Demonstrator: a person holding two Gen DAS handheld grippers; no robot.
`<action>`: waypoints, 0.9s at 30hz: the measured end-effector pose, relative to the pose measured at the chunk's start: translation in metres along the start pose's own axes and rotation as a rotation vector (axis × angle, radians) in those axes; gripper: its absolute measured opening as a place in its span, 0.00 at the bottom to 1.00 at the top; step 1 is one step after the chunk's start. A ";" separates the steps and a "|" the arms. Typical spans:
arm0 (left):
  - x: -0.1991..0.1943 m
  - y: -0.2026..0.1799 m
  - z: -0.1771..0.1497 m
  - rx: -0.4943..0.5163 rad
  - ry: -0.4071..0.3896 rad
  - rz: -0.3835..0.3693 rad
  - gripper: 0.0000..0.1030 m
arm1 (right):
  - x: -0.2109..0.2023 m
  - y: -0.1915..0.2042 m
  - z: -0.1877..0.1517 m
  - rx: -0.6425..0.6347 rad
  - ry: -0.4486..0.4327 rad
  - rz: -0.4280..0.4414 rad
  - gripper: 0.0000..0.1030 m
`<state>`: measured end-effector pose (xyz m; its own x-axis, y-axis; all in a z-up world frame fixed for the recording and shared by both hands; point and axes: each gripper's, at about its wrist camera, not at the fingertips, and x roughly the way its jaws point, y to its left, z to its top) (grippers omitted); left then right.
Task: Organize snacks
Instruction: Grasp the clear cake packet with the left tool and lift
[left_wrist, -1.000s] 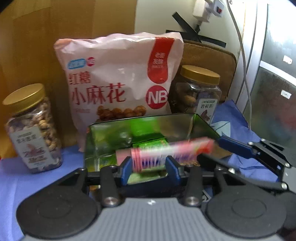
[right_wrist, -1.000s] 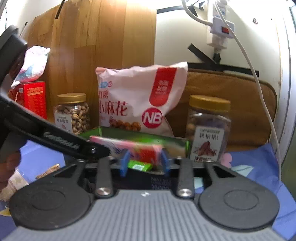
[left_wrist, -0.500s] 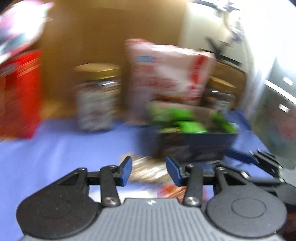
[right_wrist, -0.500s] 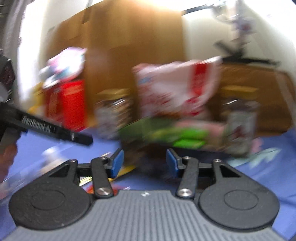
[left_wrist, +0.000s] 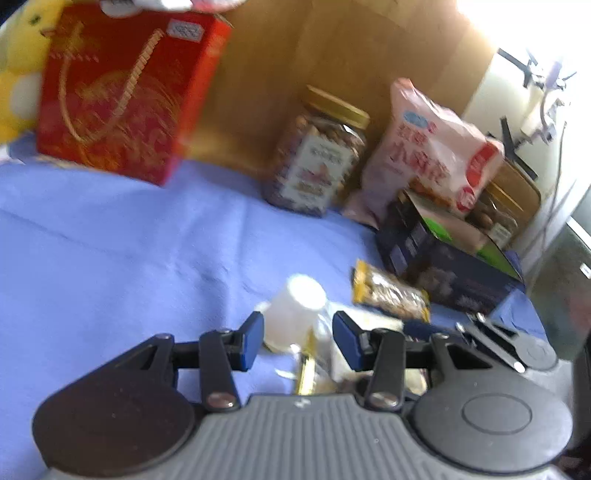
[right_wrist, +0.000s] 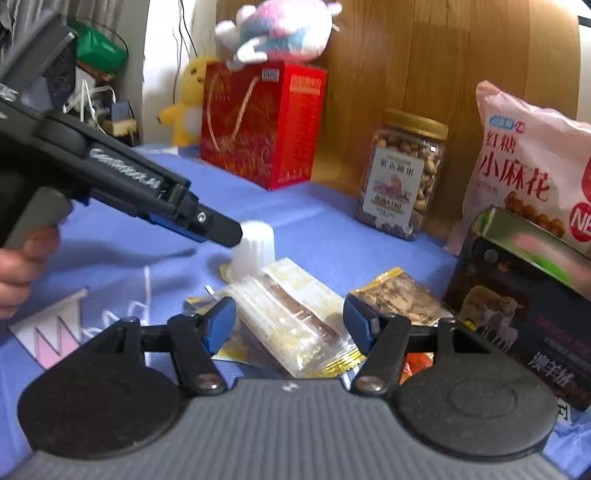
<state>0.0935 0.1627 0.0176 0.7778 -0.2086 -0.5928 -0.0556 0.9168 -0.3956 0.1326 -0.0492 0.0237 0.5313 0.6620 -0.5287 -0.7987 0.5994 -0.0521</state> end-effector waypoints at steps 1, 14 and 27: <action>0.004 -0.004 -0.005 0.004 0.014 -0.010 0.41 | 0.002 0.000 0.000 0.002 0.003 -0.011 0.74; 0.023 -0.050 -0.026 0.101 0.057 -0.094 0.47 | -0.023 -0.015 -0.028 0.198 0.068 -0.024 0.46; 0.025 -0.127 -0.065 0.236 0.158 -0.275 0.48 | -0.109 -0.016 -0.082 0.242 0.009 -0.185 0.41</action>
<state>0.0790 0.0185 0.0074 0.6364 -0.4902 -0.5956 0.3013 0.8687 -0.3931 0.0649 -0.1677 0.0125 0.6581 0.5285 -0.5364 -0.5977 0.7999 0.0548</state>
